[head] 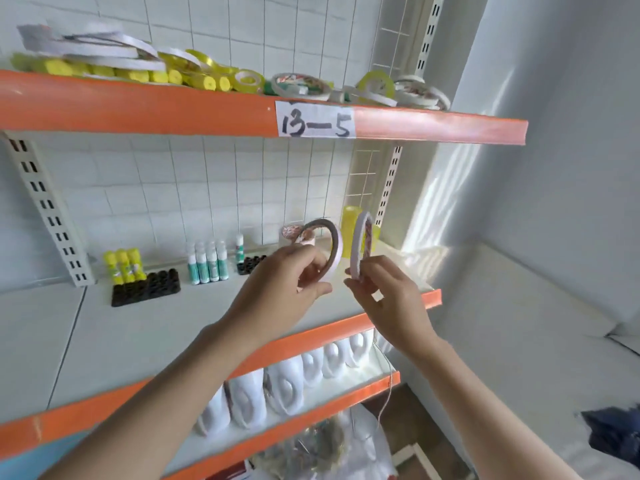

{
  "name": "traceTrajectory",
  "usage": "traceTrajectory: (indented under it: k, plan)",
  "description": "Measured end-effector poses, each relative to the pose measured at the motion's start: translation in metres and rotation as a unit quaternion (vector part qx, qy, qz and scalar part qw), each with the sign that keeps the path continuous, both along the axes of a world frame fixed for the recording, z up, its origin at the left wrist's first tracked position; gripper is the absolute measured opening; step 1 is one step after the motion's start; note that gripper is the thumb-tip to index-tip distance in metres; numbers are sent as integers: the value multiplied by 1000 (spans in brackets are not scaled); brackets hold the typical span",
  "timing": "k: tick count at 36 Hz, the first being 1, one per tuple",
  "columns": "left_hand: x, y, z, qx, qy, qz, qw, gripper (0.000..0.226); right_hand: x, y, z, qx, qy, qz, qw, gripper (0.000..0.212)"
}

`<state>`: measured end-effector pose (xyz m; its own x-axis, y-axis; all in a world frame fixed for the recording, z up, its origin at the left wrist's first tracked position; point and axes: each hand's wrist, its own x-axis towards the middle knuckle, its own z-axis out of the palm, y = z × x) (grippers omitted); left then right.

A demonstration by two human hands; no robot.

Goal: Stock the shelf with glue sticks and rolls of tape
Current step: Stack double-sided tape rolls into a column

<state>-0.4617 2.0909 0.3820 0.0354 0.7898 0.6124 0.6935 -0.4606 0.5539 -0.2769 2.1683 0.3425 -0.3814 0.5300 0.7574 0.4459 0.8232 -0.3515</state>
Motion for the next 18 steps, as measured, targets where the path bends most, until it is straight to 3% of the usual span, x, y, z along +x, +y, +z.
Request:
traceTrajectory:
  k: [8,18]
  plan:
    - [-32,42,-72,-111,92,87,986,21,-22,49,-67,-77,-37,21,996,13]
    - [-46,95,-126,-232,191,162,940,11,-24,129,-125,-189,-125,45,973,14]
